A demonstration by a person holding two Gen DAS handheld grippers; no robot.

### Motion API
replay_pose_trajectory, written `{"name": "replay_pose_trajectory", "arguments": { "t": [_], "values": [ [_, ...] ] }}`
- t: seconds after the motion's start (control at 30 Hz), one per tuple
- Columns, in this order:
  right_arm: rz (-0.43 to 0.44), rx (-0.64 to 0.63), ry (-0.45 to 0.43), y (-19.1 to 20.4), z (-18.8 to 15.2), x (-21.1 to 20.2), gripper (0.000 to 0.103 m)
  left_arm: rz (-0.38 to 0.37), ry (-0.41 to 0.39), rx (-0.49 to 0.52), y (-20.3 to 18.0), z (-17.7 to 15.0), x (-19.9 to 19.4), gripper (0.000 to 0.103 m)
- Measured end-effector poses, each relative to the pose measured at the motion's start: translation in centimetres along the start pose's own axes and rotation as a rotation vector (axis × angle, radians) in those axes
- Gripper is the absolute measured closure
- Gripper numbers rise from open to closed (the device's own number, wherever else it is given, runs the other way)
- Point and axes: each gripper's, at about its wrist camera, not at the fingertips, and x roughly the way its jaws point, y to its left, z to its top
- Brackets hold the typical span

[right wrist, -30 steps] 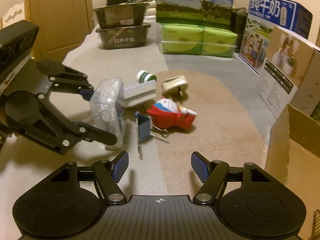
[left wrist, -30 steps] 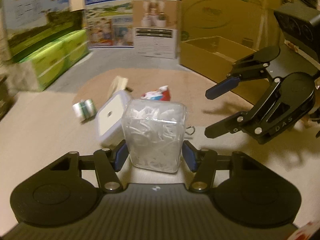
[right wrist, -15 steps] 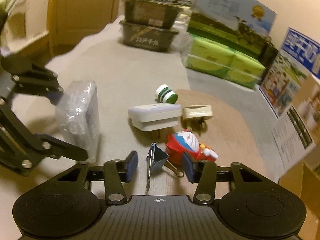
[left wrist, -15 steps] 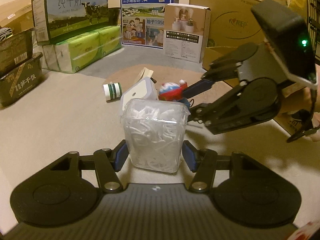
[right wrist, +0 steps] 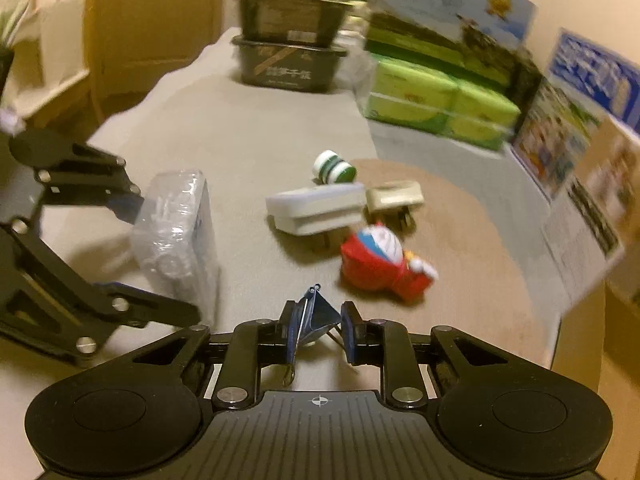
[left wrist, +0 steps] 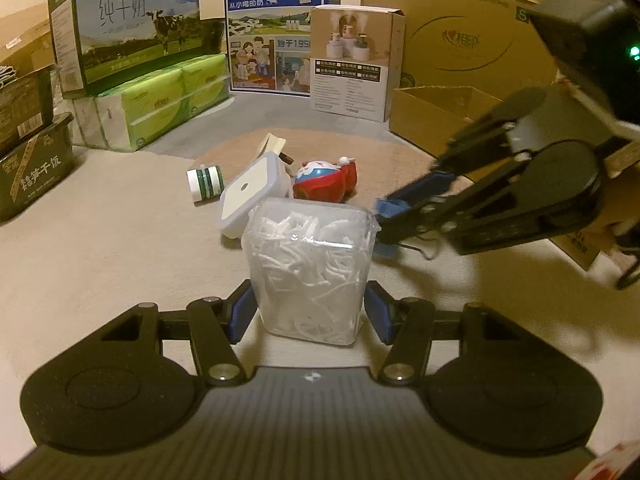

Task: Organize rigid objects
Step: 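Grasp the small blue binder clip with the right gripper, then carry the clear container and blue clip over the cardboard box with both grippers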

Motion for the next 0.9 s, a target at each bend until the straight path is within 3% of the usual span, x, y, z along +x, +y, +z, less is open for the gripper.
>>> {"name": "replay_pose_trajectory", "arguments": {
  "t": [0.23, 0.43, 0.9],
  "values": [
    [-0.015, 0.133, -0.008, -0.6, -2.0, -2.9, 0.080, -0.019, -0.011, 0.014, 0.3, 0.3, 0.2, 0.048],
    [-0.046, 0.189, -0.015, -0.5, -3.0, -4.3, 0.080, 0.017, 0.017, 0.006, -0.5, 0.8, 0.0, 0.049],
    [-0.131, 0.330, -0.061, 1.2, -6.5, -11.9, 0.080, 0.123, 0.030, -0.167, -5.5, 1.3, -4.7, 0.049]
  ]
}}
